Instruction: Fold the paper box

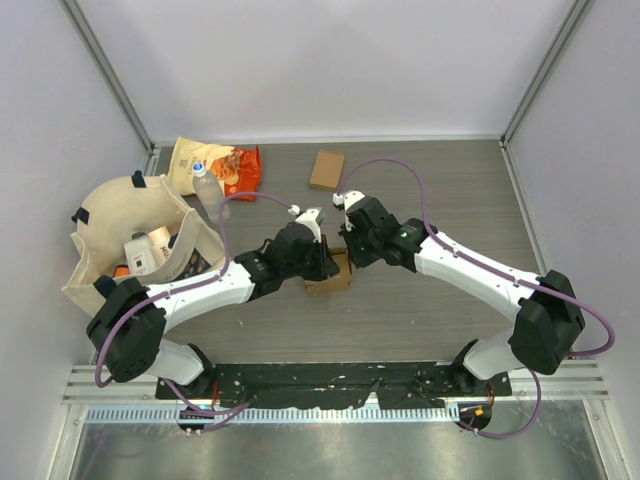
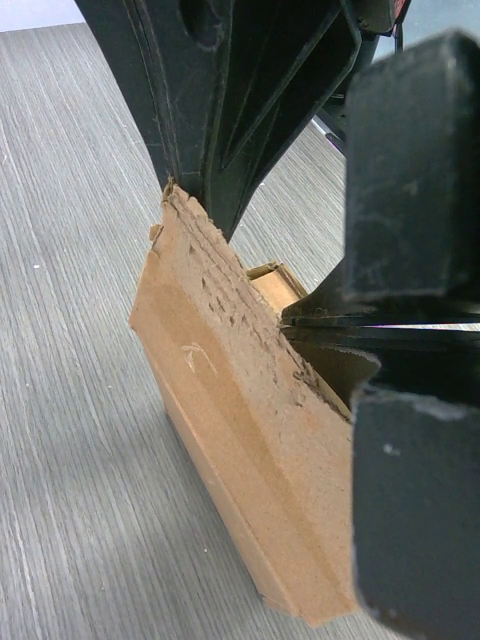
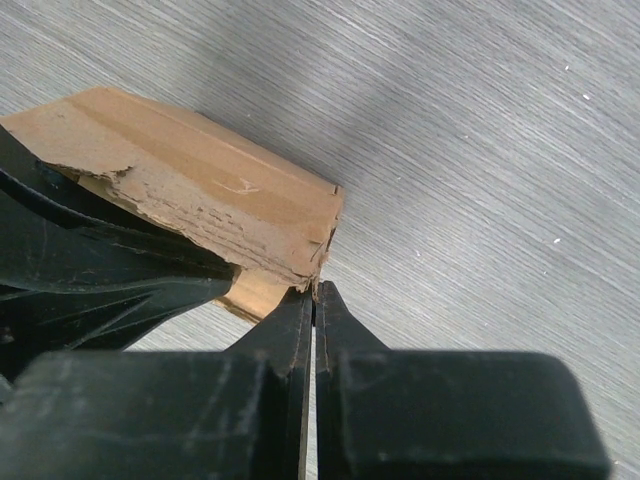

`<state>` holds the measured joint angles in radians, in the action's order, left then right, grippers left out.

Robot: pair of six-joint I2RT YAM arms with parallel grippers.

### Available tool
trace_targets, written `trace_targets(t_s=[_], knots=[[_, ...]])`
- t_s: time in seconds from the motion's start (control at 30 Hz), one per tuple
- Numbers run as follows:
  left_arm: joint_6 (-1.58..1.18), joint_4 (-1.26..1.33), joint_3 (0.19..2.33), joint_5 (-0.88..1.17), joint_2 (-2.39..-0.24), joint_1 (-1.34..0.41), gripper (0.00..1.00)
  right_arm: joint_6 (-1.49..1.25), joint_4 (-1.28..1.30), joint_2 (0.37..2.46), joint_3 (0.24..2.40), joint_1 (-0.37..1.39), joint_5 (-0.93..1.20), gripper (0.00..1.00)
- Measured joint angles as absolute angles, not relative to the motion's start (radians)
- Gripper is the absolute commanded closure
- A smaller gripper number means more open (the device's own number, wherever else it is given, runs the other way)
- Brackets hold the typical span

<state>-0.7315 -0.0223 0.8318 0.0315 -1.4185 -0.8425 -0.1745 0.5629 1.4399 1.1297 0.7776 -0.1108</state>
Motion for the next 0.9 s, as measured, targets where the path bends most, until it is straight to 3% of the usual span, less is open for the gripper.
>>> trace_targets(t_s=[0.47, 0.57, 0.6, 0.7, 0.9], knots=[[-0.73, -0.041, 0.847, 0.04, -1.424, -0.842, 0.99, -0.403, 0.417, 1.383, 0.993, 0.866, -0.299, 0.99], [-0.73, -0.069, 0.862, 0.054, -1.423, -0.842, 0.87, -0.41, 0.388, 1.365, 0.964, 0.885, -0.338, 0.99], [-0.731, -0.081, 0.868, 0.059, -1.42, -0.842, 0.77, -0.41, 0.378, 1.365, 0.957, 0.891, -0.35, 0.99], [-0.73, -0.128, 0.879, 0.085, -1.398, -0.842, 0.62, -0.406, 0.337, 1.36, 0.927, 0.897, -0.378, 0.99], [-0.728, -0.238, 0.901, 0.136, -1.235, -0.839, 0.53, -0.398, 0.318, 1.349, 0.91, 0.897, -0.402, 0.98]])
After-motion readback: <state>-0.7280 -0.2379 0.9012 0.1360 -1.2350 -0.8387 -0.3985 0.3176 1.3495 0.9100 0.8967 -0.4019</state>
